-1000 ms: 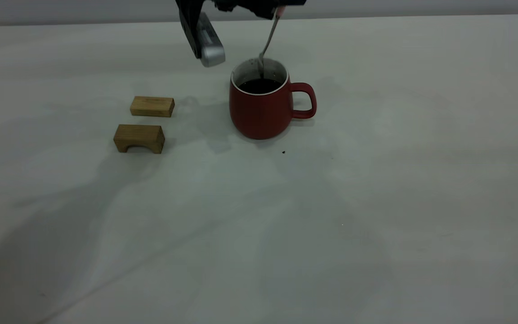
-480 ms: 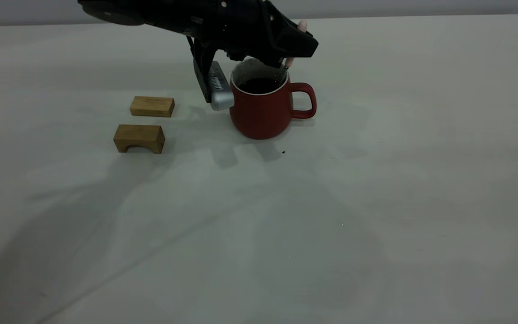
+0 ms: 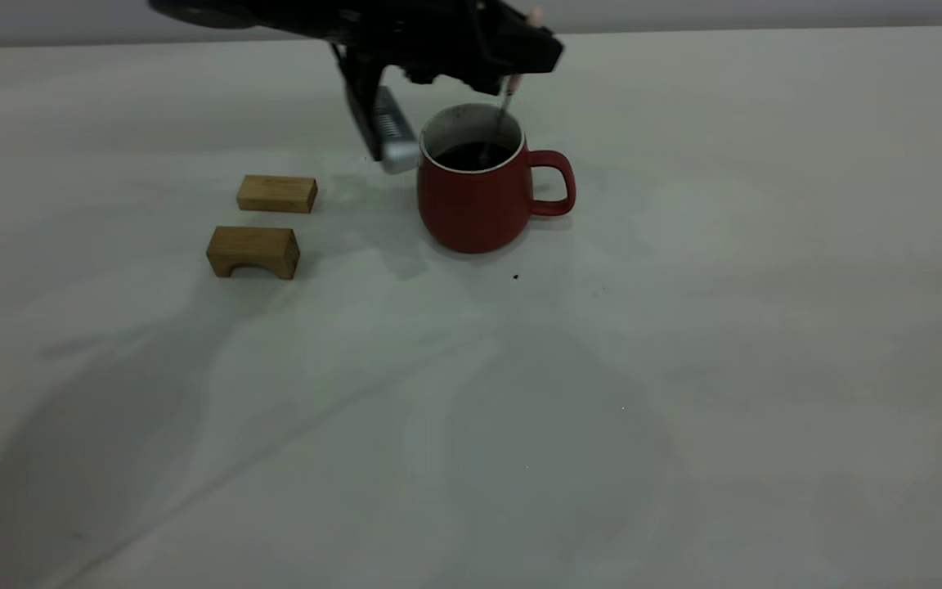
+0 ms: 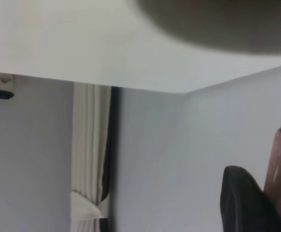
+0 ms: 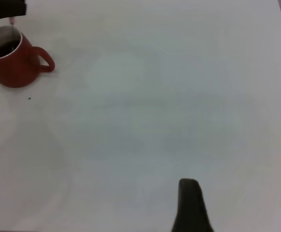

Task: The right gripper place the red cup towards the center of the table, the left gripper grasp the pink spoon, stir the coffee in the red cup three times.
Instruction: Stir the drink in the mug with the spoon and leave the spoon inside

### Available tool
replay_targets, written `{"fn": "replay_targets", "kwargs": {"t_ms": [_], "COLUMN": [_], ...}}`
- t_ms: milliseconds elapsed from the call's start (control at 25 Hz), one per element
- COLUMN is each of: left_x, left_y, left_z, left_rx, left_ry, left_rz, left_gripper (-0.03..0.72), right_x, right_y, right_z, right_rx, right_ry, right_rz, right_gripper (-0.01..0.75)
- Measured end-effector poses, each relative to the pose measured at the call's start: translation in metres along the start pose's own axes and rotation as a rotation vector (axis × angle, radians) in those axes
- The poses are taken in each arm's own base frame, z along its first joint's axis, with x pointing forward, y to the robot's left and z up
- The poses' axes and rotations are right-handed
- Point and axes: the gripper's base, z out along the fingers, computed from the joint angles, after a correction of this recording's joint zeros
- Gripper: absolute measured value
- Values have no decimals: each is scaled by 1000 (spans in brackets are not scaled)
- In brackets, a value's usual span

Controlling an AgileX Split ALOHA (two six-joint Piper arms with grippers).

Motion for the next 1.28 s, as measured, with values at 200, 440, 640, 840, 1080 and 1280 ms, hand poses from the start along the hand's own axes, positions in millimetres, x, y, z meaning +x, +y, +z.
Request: {"fn": "replay_targets", "kwargs": {"t_ms": [200,440,640,840,1080,1280], "left_x": [0,-16,-21,-4,6,0], "left_y": [11,-1,-22,-22,-3,0], "left_z": [3,-16,-28,-17,-2,-4], "left_rx": [-86,-104,-22,0,-50,-115], "left_ry": [14,4,-10,6,16,-20], "left_rz": [-36,-140,-89,-8,20,53], "left_gripper": [139,139,139,139,139,139], "right_x": [0,0,0,0,0,0], "right_y": [0,0,0,0,0,0], "right_z": [0,0,0,0,0,0], "right_rx": [0,0,0,0,0,0], "right_ry": [0,0,0,0,0,1], "right_rz": [0,0,0,0,0,0], "right_gripper": [582,582,582,582,582,582]}}
